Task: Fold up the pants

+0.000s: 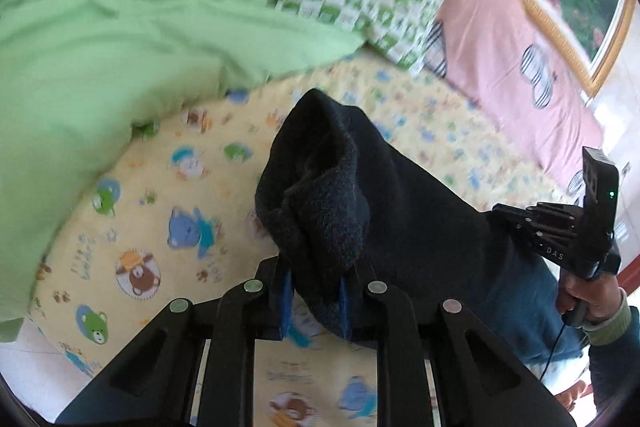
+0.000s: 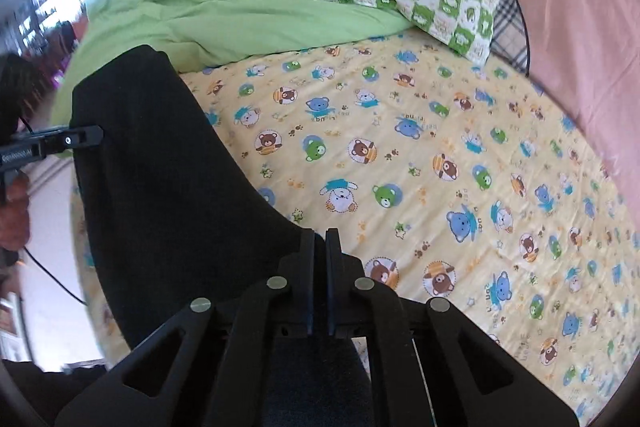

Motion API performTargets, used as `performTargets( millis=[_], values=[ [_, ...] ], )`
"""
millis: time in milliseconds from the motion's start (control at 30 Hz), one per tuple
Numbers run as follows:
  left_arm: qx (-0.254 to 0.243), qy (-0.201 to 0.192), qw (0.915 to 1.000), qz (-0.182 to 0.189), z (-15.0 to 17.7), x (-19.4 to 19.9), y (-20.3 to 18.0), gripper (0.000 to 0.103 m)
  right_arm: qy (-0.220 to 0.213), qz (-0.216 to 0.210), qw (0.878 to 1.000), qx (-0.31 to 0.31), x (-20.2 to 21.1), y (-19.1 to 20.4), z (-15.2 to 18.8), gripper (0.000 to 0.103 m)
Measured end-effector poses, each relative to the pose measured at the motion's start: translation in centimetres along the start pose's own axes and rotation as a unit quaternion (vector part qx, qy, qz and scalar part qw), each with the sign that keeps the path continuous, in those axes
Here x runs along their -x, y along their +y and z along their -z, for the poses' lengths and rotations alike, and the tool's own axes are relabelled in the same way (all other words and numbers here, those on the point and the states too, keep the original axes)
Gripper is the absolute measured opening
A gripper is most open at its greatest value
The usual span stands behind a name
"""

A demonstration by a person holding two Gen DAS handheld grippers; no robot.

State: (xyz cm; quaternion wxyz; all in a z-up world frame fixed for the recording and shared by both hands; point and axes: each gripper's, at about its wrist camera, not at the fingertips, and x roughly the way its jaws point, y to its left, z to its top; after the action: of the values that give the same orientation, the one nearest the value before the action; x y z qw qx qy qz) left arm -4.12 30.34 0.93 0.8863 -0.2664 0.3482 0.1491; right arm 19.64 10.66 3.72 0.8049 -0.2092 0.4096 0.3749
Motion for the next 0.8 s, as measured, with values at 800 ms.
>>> performTargets(
  millis=[800],
  values=[
    [-0.003,-0.036,0.9981,0.05,0.3,5.3,-3.0,0.051,-0.077,0.015,0.956,-0.281,11.2,-1.9,16.1,0.037]
  ],
)
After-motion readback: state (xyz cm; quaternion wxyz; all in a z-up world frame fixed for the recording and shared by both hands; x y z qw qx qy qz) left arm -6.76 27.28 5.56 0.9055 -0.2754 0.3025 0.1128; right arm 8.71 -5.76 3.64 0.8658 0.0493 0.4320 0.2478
